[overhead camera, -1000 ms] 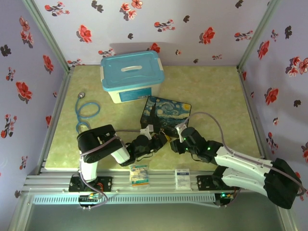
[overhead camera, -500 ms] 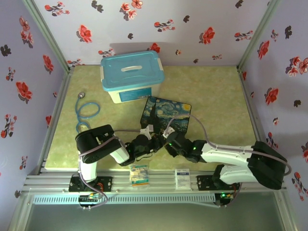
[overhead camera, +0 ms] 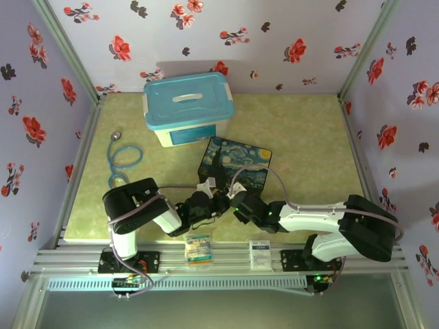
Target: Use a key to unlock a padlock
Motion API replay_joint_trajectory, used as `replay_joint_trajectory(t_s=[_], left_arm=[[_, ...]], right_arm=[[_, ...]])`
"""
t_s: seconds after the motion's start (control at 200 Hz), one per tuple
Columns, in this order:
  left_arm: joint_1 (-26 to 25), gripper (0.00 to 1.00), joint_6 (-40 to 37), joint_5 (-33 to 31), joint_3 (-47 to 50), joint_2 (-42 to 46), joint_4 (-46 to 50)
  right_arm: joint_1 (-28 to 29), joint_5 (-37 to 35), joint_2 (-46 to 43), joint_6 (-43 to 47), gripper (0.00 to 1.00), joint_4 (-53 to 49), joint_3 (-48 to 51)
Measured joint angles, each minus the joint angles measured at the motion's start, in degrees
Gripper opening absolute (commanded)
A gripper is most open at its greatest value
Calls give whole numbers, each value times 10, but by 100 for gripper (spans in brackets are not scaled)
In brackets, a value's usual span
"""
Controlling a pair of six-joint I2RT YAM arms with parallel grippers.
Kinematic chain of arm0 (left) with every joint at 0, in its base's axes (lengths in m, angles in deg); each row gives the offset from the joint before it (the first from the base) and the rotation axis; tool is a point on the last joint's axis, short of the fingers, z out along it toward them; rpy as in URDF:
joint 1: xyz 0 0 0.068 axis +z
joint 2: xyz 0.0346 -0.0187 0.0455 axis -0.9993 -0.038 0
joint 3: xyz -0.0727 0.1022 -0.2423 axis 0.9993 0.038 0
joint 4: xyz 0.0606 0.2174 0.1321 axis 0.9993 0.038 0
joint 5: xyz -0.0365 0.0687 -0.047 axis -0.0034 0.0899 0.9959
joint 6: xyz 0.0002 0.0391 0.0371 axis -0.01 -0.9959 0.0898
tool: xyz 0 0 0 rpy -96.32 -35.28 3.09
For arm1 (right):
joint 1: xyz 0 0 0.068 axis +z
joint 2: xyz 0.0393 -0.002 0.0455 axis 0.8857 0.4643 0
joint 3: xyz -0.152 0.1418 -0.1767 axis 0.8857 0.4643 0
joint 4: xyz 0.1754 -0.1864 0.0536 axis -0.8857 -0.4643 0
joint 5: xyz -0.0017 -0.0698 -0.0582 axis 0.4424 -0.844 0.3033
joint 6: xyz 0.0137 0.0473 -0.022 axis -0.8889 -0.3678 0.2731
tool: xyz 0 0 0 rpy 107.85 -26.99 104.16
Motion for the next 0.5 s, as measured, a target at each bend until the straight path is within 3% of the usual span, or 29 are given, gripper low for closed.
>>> replay_joint_trajectory(t_s=[0.27,0.5], left_arm=[[5,0,10,-4,-4,-1,-3],[11,0,14,-9,-4,-1,2]], right_arm=[[48,-122,52,-11,10,-48,-46],[45,-116,68,-28,6,-18,-44]])
